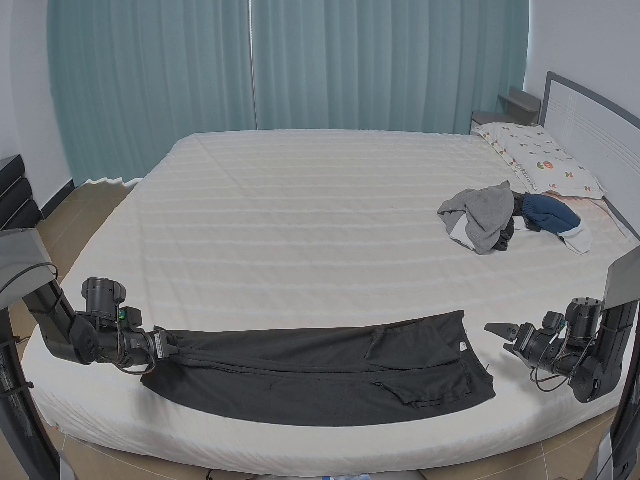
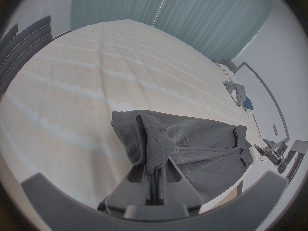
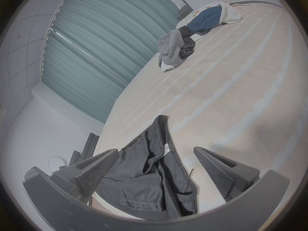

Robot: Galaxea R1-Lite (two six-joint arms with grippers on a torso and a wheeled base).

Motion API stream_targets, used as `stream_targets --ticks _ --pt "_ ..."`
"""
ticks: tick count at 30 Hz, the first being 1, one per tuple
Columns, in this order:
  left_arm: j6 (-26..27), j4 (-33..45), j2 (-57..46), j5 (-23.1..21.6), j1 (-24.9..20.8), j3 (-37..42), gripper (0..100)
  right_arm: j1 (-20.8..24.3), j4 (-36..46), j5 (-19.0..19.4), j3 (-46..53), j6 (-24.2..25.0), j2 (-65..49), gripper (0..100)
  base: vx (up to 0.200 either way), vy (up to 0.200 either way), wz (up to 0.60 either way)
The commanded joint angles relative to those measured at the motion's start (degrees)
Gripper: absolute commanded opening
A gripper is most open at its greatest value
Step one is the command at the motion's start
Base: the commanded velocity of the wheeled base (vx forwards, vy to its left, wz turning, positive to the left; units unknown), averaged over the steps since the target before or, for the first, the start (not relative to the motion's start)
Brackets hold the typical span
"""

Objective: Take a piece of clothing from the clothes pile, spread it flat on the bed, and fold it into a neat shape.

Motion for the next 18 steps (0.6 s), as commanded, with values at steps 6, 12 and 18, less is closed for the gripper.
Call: stream_targets --ticks 6,12,18 --pt "-0.10 -0.42 -0.11 -0.12 -0.05 0.02 0 -0.03 -0.67 -0.06 -0.15 0.02 -0.35 100 -0.133 0.000 0.00" --pt "-0.63 -0.33 -0.11 -0.21 -0.05 -0.69 0 -0.03 -0.76 0.03 -0.24 0.11 -0.35 100 0.000 0.000 0.00" --pt "-5.55 -0.25 -0.90 0.05 -1.72 -2.18 0 -0.03 -0.76 0.03 -0.24 0.11 -0.44 100 0.000 0.000 0.00"
